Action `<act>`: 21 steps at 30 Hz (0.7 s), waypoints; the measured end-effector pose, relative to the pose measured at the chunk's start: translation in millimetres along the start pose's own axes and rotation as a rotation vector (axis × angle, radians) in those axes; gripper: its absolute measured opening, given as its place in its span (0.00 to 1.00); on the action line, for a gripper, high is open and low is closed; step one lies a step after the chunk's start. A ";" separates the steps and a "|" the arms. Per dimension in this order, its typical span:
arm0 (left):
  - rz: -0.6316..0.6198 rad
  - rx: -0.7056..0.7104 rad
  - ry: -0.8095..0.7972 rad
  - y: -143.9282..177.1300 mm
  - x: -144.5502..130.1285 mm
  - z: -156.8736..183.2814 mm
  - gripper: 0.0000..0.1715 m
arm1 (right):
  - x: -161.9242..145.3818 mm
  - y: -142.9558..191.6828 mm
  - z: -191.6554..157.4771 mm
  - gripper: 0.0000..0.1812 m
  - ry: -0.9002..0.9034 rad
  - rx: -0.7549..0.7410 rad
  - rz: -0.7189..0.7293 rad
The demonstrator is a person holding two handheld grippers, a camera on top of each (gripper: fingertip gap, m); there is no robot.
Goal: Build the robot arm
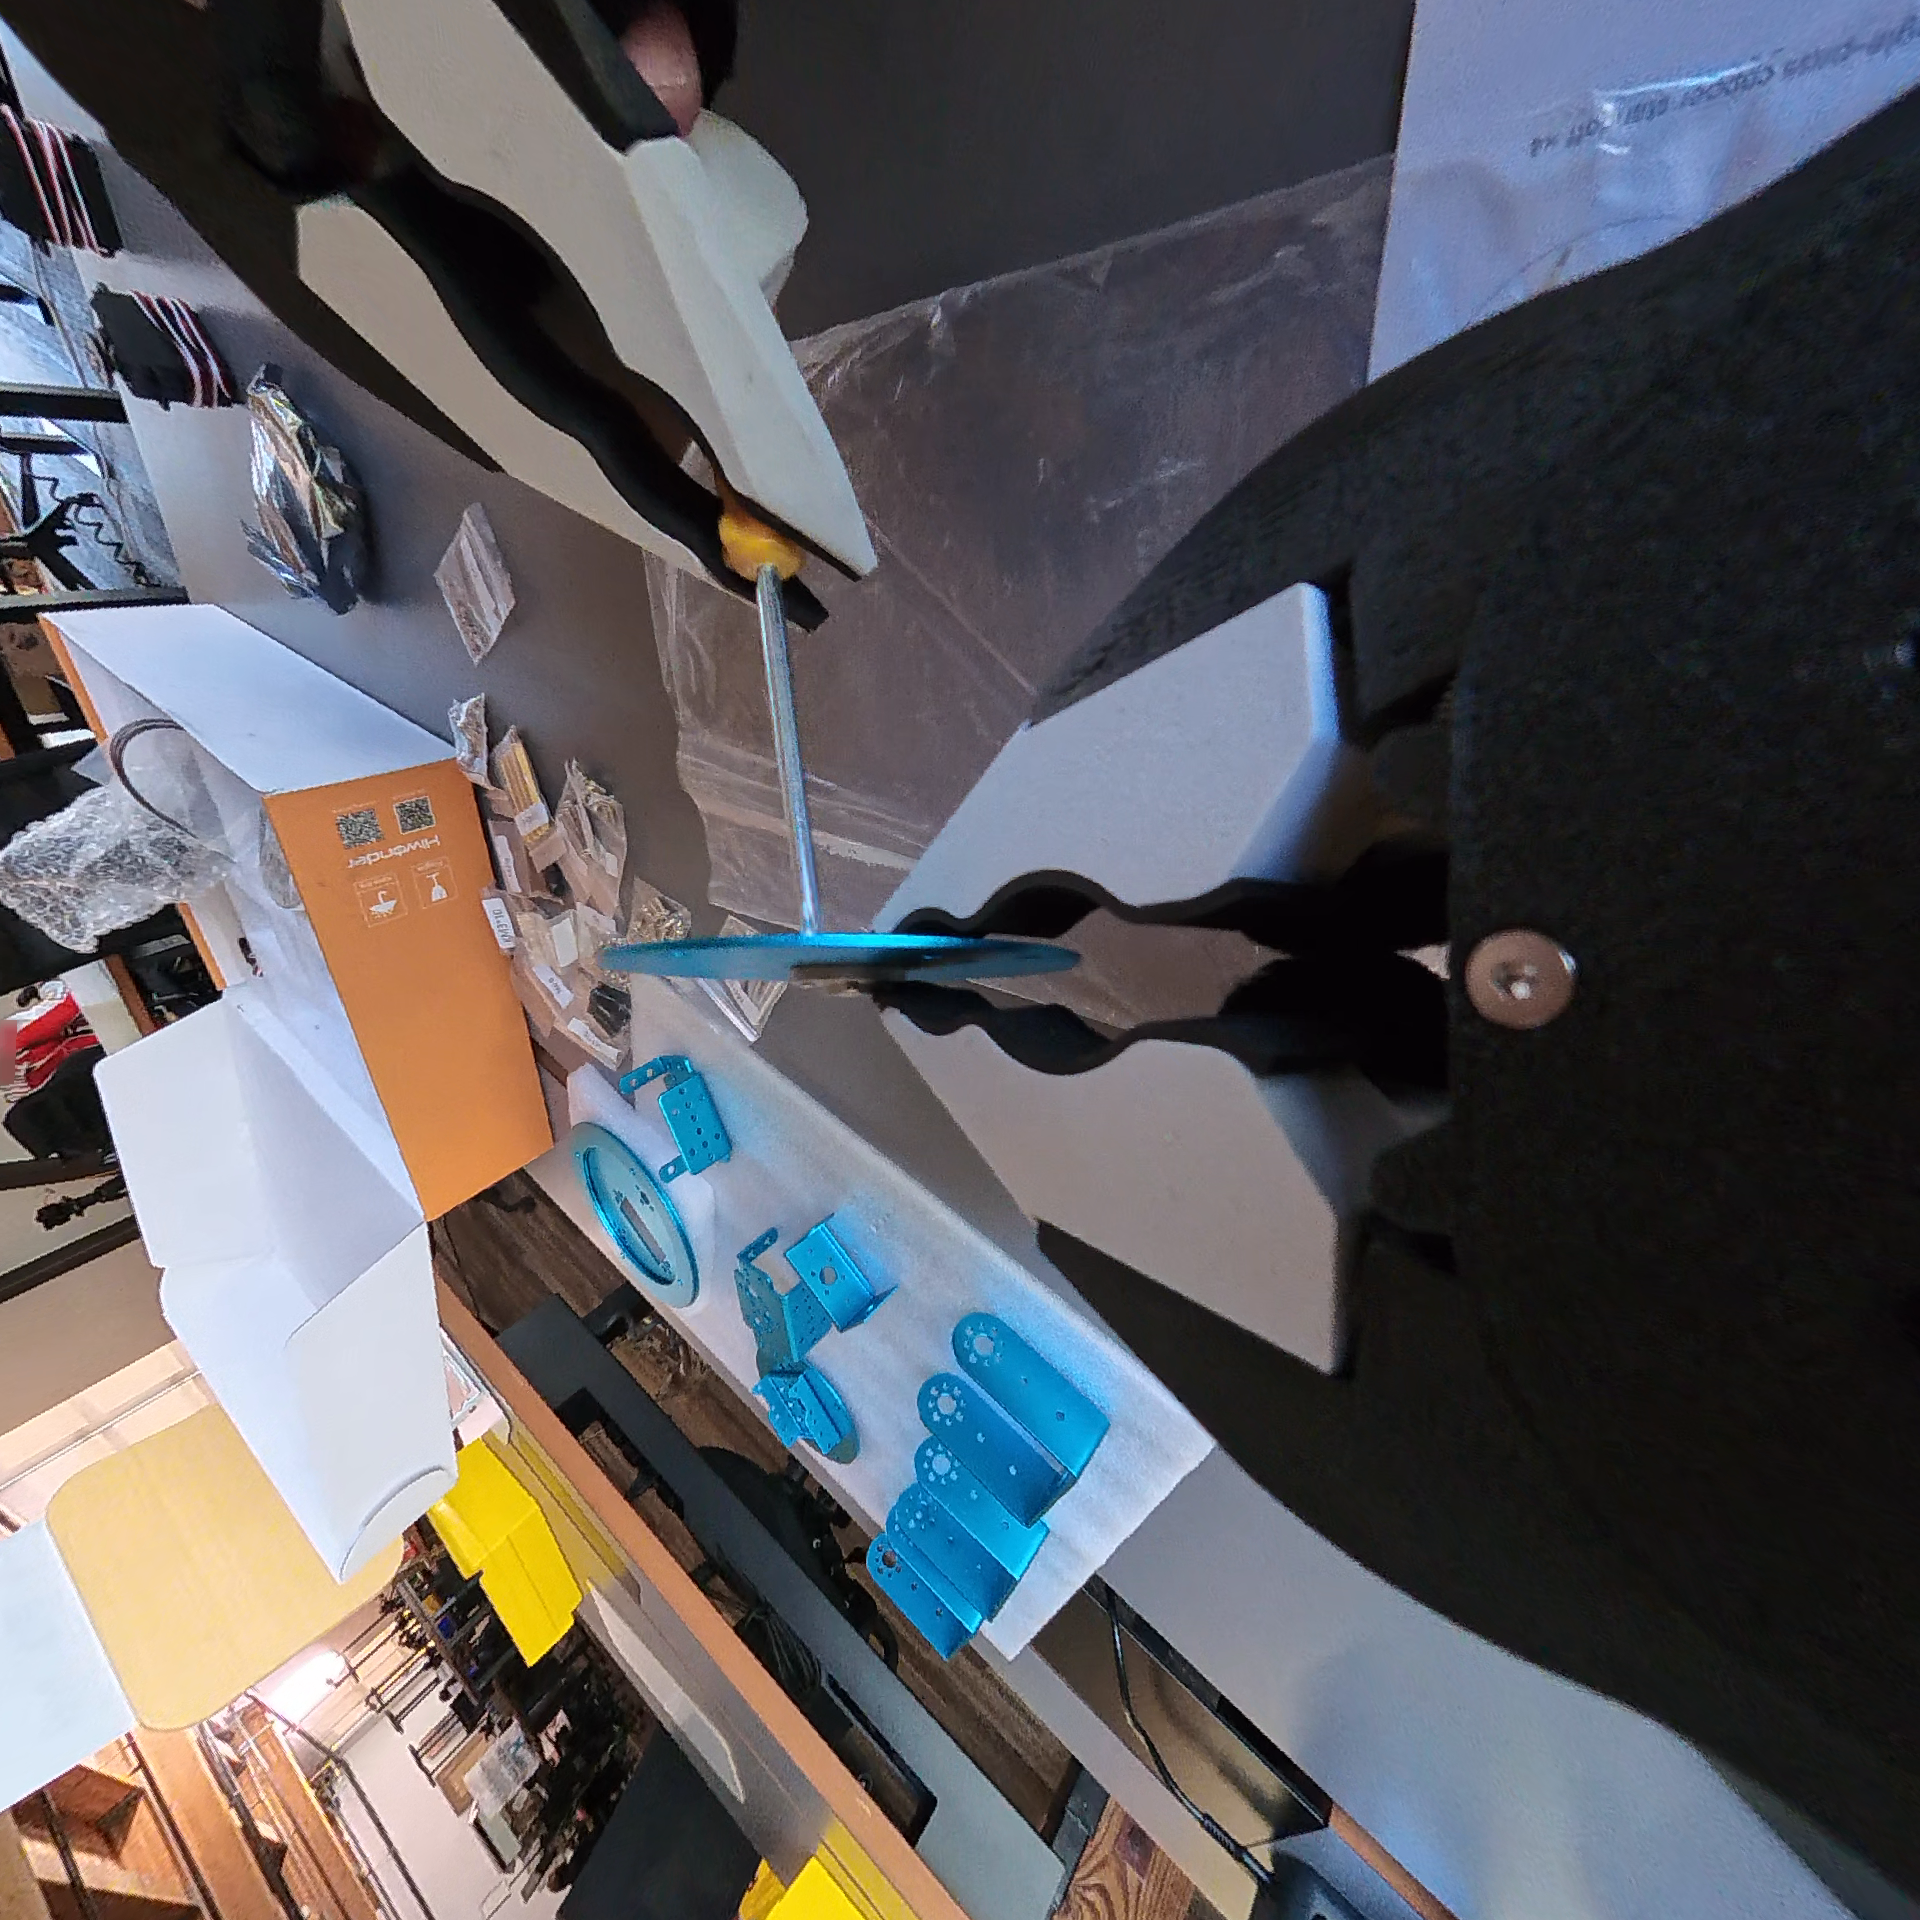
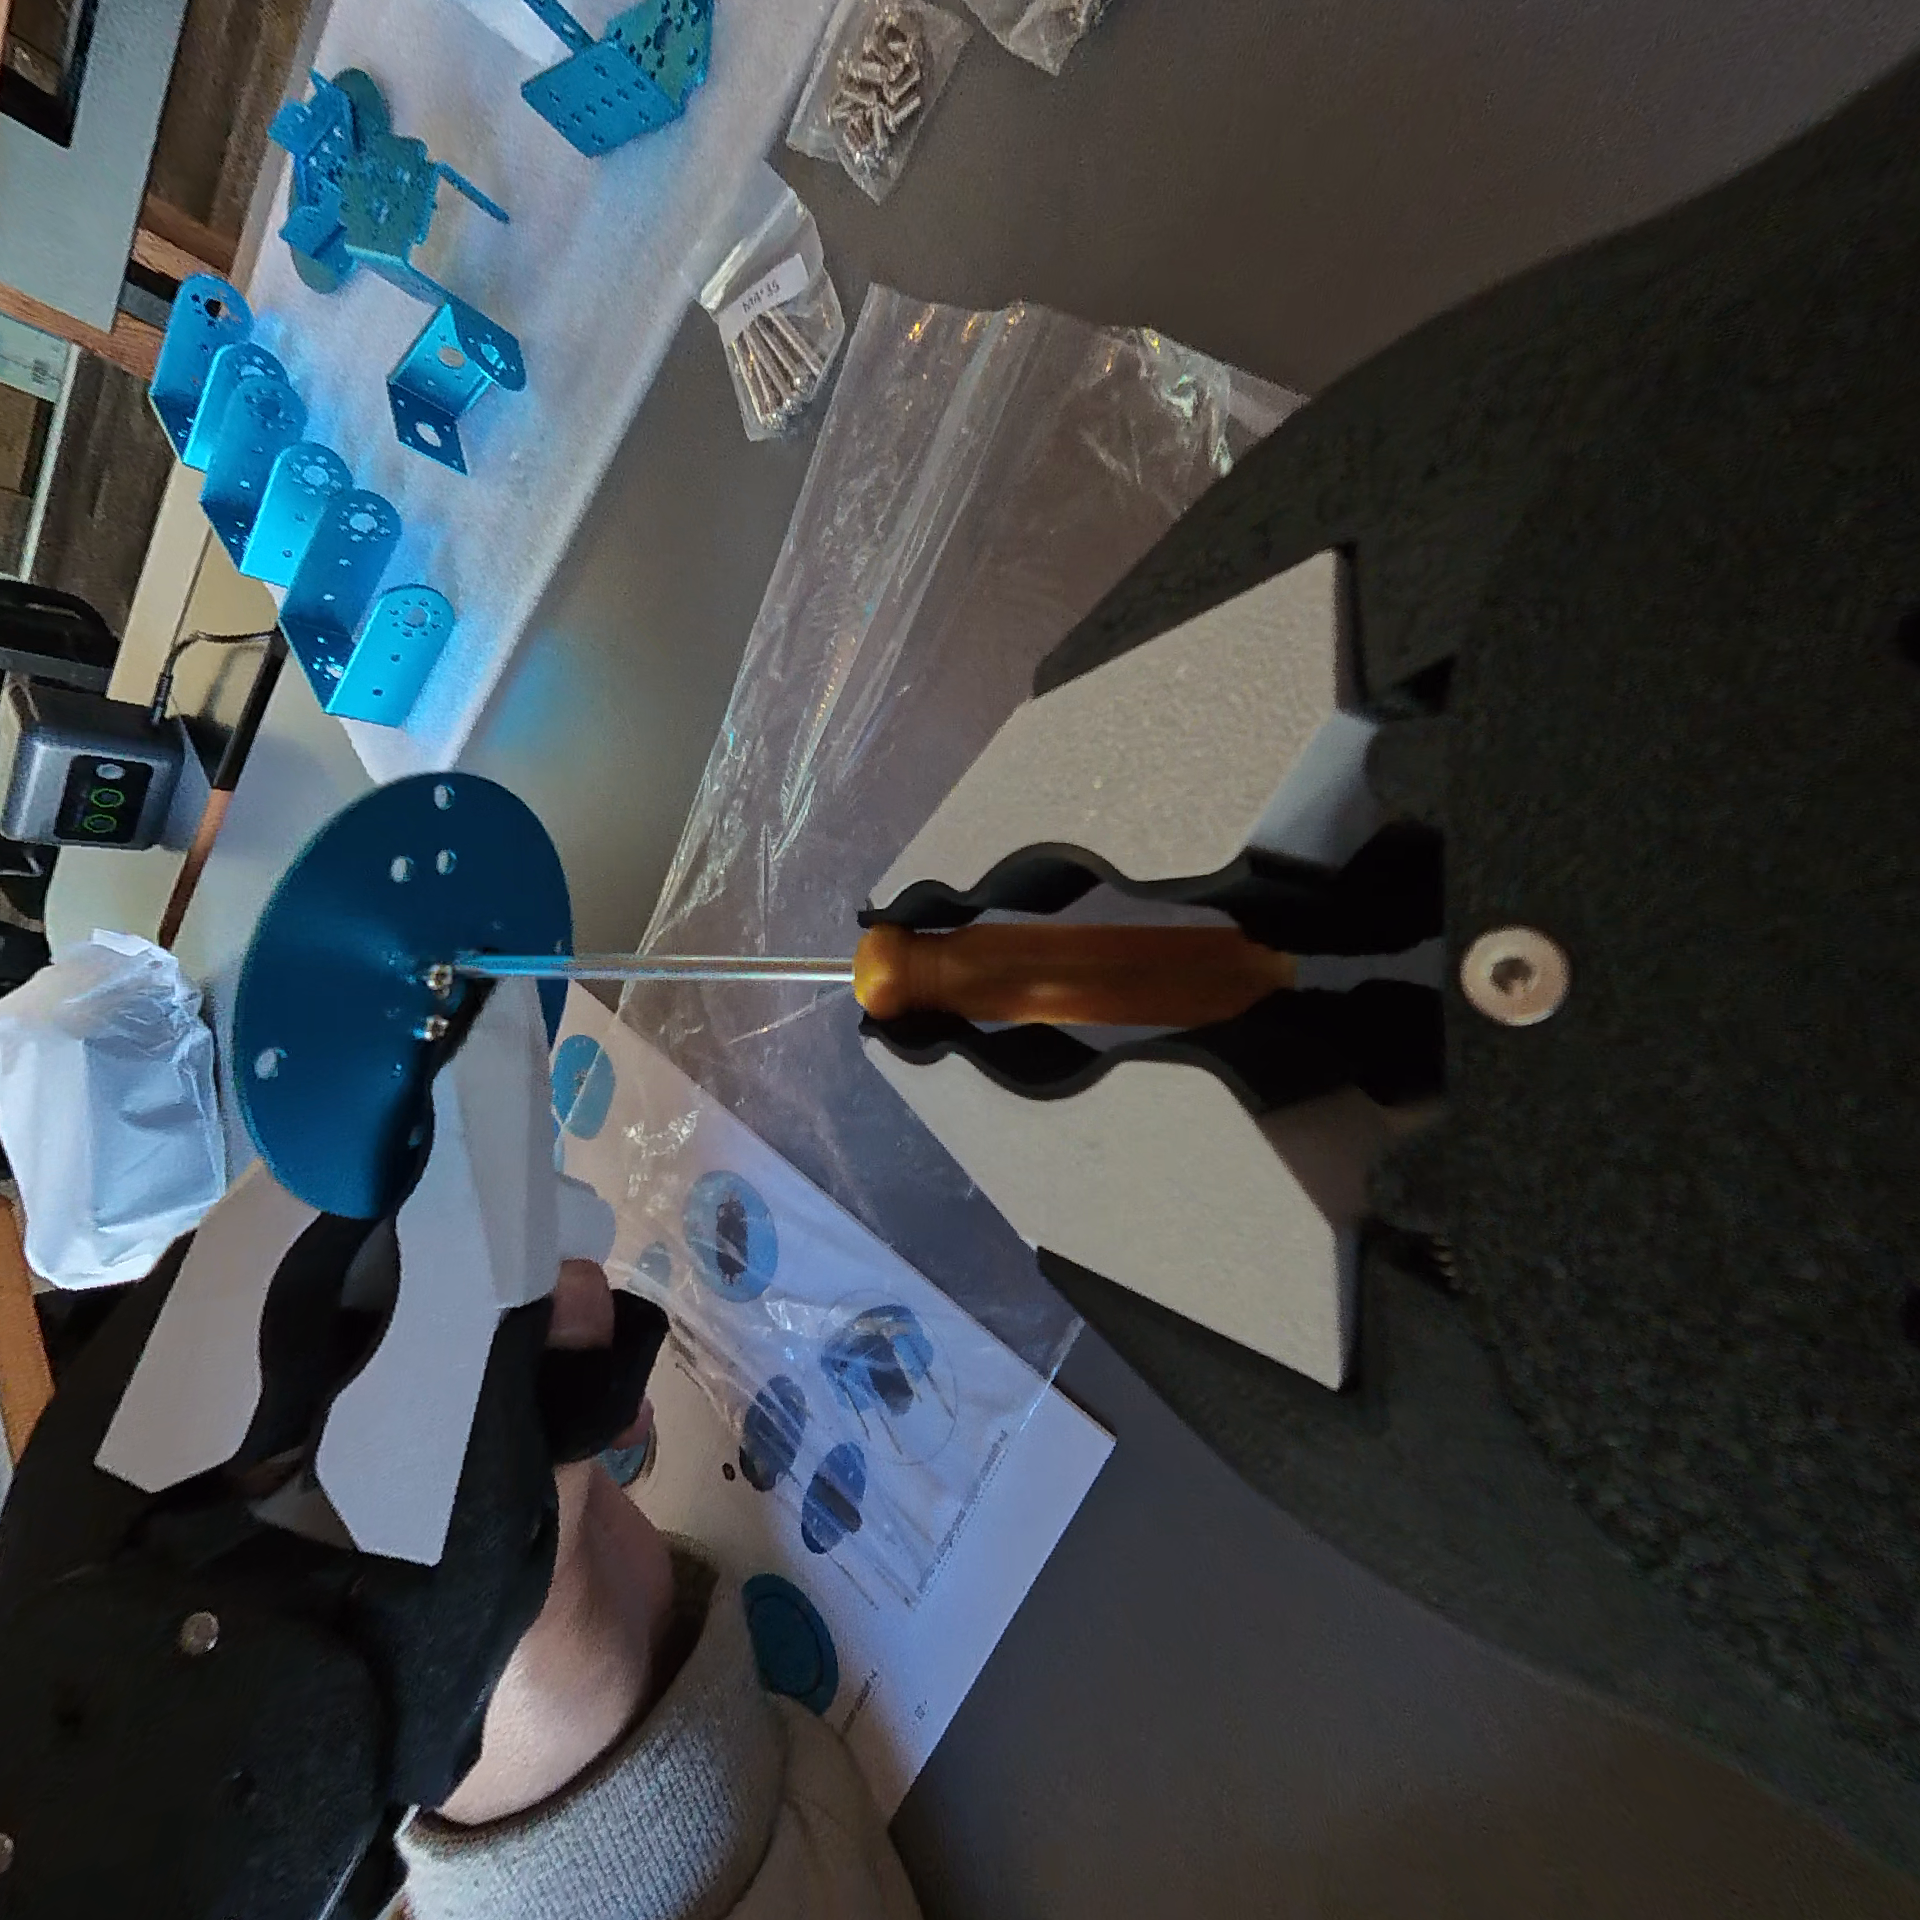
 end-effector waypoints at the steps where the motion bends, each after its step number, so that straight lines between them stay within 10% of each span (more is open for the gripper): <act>1: -0.001 0.002 0.000 -0.1 -0.5 -0.3 0.04 | 0.2 0.2 -0.2 0.08 -0.014 0.010 0.003; 21: -0.018 0.018 -0.019 -1.5 -1.7 1.2 0.04 | -0.4 -0.9 1.0 0.08 -0.025 0.004 -0.010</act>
Point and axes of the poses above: each gripper's, where its closed fingertips meet, y back along the fingers, x out of its top, z = x × y across the jaws, the point moved 4 cm from there along y, back along the fingers, and after that the axes turned 4 degrees about -y, right-handed, at the moved point
